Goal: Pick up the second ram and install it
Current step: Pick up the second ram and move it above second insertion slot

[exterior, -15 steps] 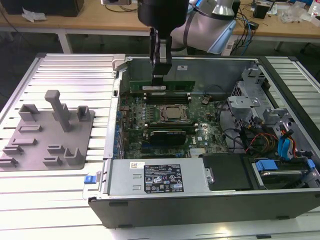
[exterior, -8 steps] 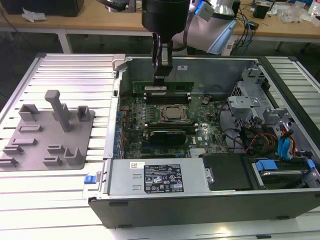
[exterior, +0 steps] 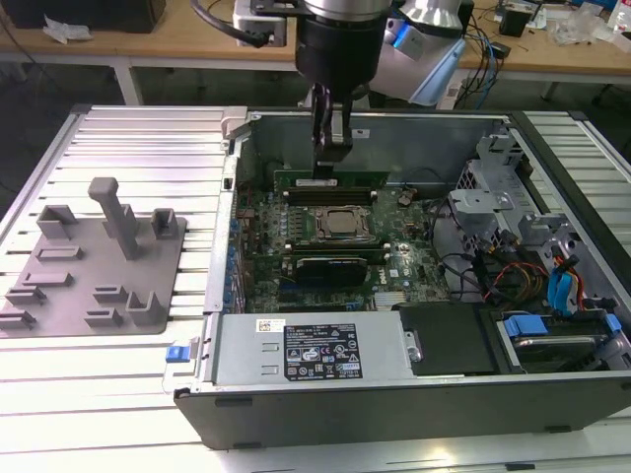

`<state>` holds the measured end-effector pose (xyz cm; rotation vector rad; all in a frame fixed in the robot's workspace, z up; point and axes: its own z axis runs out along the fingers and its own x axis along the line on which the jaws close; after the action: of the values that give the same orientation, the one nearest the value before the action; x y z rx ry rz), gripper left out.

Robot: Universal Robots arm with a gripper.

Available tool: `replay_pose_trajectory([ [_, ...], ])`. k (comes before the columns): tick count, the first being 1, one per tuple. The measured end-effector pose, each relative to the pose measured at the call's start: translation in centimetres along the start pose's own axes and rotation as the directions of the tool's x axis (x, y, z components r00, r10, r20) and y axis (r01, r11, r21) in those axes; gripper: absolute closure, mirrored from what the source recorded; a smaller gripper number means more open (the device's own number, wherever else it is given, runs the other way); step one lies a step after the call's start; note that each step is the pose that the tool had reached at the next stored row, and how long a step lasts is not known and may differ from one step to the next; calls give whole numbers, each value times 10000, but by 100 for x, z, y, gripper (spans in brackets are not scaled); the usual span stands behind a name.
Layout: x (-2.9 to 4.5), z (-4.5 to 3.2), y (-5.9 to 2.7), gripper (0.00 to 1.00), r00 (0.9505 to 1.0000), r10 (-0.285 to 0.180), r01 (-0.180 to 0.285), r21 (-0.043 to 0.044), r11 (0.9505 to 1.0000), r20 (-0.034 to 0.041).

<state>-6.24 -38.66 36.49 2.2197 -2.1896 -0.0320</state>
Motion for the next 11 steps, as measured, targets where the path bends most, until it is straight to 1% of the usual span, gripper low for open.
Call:
replay_pose_trajectory([
  [3,0,62,-43,91,10000,0,0,-8,10000,-2],
  [9,-3,201,-64,91,10000,-1,1,-15,10000,-2],
  [11,-5,224,-68,91,10000,1,-1,-16,10000,-3],
])
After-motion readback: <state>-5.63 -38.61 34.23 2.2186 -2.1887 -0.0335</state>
